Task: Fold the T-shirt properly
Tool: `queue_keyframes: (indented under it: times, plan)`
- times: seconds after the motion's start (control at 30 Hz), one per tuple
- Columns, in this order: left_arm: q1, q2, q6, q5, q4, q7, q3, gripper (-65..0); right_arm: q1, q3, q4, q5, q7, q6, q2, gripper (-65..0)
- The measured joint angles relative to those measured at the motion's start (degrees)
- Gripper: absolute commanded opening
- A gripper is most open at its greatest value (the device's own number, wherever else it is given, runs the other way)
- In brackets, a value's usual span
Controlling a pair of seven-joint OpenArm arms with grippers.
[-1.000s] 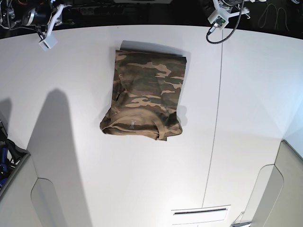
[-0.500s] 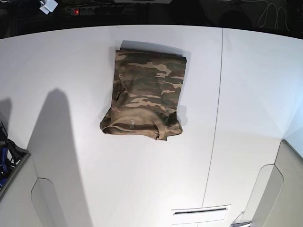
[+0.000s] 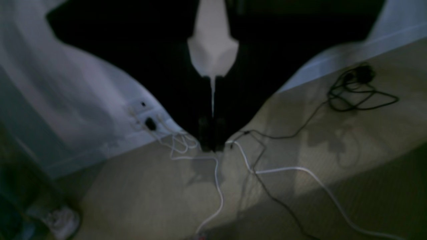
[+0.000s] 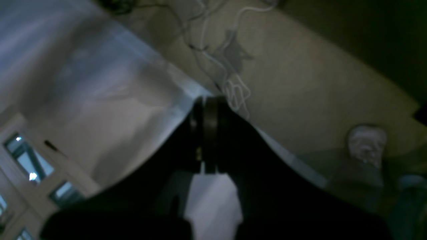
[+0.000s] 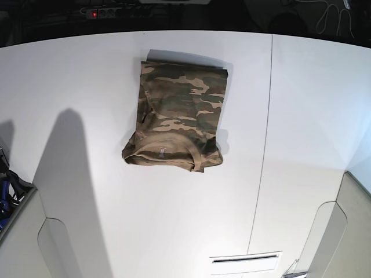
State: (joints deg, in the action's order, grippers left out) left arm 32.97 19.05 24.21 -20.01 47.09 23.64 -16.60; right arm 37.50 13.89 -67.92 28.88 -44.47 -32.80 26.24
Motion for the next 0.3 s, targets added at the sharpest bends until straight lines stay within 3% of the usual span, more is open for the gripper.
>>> queue_keyframes:
  times: [0.13,0.3]
  plan:
    - [-1.62,-3.65,0.02,-0.13,-0.61,-0.13,-0.59,-63.7,-5.53,-0.17,8.7,-5.79,2.01,0.5,-1.05,-65.0]
    - [-2.38,-5.2,0.07,-0.11,-0.61,-0.09,-0.63,-63.7,-10.86,-0.2,14.51,-6.12,2.01,0.44,-2.21,-65.0]
